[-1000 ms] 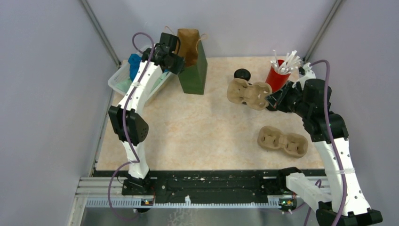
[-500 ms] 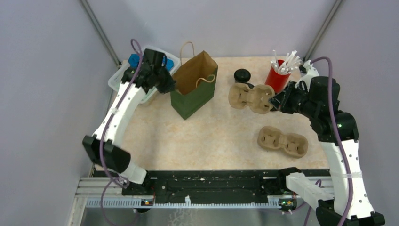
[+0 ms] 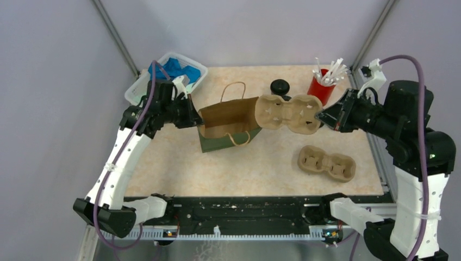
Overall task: Pack the takeout coffee
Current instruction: Place the cup tray in the takeout bag.
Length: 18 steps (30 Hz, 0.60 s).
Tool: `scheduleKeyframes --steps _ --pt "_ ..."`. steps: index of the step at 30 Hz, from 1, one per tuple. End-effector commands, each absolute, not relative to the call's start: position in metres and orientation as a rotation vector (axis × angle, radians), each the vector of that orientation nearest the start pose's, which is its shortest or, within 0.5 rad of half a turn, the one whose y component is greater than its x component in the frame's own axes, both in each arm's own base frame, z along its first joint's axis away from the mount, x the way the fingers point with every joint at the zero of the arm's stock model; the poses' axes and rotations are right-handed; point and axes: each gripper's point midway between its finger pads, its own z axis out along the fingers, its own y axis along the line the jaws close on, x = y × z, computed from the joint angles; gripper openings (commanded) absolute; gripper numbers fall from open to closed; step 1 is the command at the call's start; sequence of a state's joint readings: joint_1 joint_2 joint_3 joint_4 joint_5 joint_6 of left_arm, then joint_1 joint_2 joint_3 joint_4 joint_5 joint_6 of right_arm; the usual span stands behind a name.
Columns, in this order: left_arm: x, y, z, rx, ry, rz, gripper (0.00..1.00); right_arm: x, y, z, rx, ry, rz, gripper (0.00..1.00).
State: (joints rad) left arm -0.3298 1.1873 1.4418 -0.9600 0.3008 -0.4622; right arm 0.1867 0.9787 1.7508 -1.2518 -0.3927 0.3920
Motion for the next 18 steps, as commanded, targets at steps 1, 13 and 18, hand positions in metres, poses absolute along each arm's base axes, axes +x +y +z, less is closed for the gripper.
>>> scheduleKeyframes --steps 1,13,18 --pt "0.253 -0.168 0.287 0.149 2.361 -0.776 0.00 0.162 0.123 0.429 -0.123 2.113 0.800 0.00" --pt "0.270 -0.155 0.285 0.077 2.394 -0.639 0.32 0.188 0.186 0.447 -0.057 2.205 1.103 0.00" --pt "0.275 -0.148 0.285 0.062 2.365 -0.591 0.35 0.181 0.216 0.441 -0.037 2.272 1.098 0.00"
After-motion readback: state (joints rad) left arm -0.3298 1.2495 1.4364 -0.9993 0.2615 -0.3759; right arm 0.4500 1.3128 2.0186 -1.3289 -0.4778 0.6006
